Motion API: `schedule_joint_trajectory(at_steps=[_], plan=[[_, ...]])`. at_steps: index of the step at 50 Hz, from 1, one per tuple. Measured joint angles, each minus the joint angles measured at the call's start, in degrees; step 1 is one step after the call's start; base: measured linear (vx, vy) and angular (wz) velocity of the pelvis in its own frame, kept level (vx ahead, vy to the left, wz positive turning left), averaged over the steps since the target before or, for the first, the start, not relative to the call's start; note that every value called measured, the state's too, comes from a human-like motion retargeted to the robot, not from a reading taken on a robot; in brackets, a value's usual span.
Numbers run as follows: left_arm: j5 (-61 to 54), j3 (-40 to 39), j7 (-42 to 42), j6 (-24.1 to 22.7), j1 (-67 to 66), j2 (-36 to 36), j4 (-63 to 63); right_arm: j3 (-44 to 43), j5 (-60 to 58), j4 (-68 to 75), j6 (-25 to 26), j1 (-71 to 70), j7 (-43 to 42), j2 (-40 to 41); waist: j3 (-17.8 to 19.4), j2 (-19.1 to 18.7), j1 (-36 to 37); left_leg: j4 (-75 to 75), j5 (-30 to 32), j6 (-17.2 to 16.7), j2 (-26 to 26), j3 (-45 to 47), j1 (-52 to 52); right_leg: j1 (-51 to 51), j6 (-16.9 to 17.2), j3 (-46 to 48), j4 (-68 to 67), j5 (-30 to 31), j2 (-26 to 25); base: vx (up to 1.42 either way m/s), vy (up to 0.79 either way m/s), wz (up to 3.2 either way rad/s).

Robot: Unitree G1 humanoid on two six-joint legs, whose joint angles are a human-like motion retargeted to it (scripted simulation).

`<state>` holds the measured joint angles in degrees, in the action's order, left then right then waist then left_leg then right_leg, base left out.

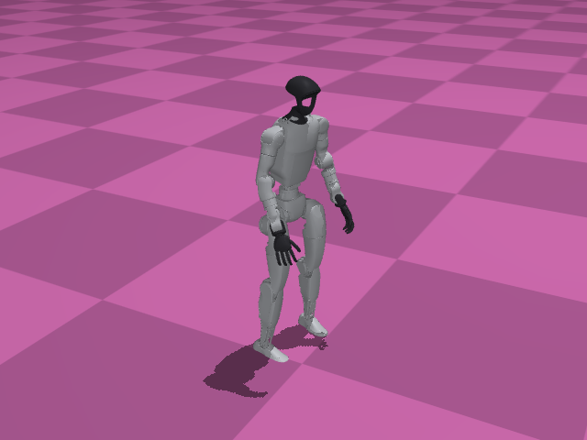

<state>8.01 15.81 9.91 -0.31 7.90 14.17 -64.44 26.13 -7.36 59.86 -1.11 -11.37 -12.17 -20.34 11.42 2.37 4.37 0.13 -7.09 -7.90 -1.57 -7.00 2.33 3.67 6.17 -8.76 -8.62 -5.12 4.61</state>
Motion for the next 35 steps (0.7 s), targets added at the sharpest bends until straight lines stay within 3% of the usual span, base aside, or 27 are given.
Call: schedule_joint_trajectory(at_steps=[5, 7, 15, 22, 30, 35], plan=[[3.12, -0.80, -0.63, -1.36, -1.02, 0.12, 2.12, -0.42, -0.16, 1.96, -0.53, 0.37, 1.01, -0.48, -0.77, -0.36, 3.55, -2.00, 1.61, -0.31, -0.35, -4.14, -1.21, -1.17, 1.59, 6.65, 2.50, 0.53, 1.73, -0.03, -0.16, 0.86], [3.46, -0.98, -0.64, -1.12, -1.05, 0.10, 2.46, -0.74, 0.16, 2.70, -0.18, 0.24, 1.08, -0.86, -0.81, -0.31, 4.20, -1.68, 1.36, 0.39, -0.38, -1.90, -2.16, -1.26, 2.33, 9.18, 2.75, 0.62, 2.60, -0.06, -0.14, 1.22], [3.26, -1.67, -1.19, 2.93, 0.65, -0.32, -0.61, -2.72, 0.69, 5.51, 3.37, -1.67, 0.43, -1.52, -0.93, 1.86, 3.31, 8.25, -3.69, 4.83, 1.23, 30.32, -5.18, -0.82, 3.02, 21.36, 0.99, -0.50, 8.14, -0.06, -0.08, 1.51], [3.28, -4.66, -1.98, 3.87, 1.50, -0.44, -5.63, -4.89, 1.85, 3.80, 2.81, -1.75, 0.30, -0.09, -3.05, 3.16, 2.04, 13.83, -8.77, 3.40, 4.16, 40.20, -3.80, -2.04, 3.62, 31.49, 1.79, -1.03, 9.51, -0.02, 0.03, 1.30], [2.39, -5.20, -2.60, 3.39, 1.39, -0.52, -7.16, -5.51, 2.49, 1.09, 1.18, -0.93, 0.81, 0.14, -3.67, 0.61, 0.84, 5.13, -4.56, -0.22, 6.05, 33.87, -0.87, -5.01, 1.72, 42.17, 0.95, -1.68, 7.18, -0.02, 0.13, 1.19], [2.39, -2.10, -2.31, 3.40, 2.08, 0.66, -6.12, -4.16, 2.20, 1.07, 1.27, -1.56, 0.32, 0.22, -1.33, -1.44, 0.40, 4.42, -4.44, 0.09, 7.26, 26.71, -0.45, -3.41, -4.22, 40.77, -8.77, -3.81, 7.33, -0.02, 0.13, 1.22]])
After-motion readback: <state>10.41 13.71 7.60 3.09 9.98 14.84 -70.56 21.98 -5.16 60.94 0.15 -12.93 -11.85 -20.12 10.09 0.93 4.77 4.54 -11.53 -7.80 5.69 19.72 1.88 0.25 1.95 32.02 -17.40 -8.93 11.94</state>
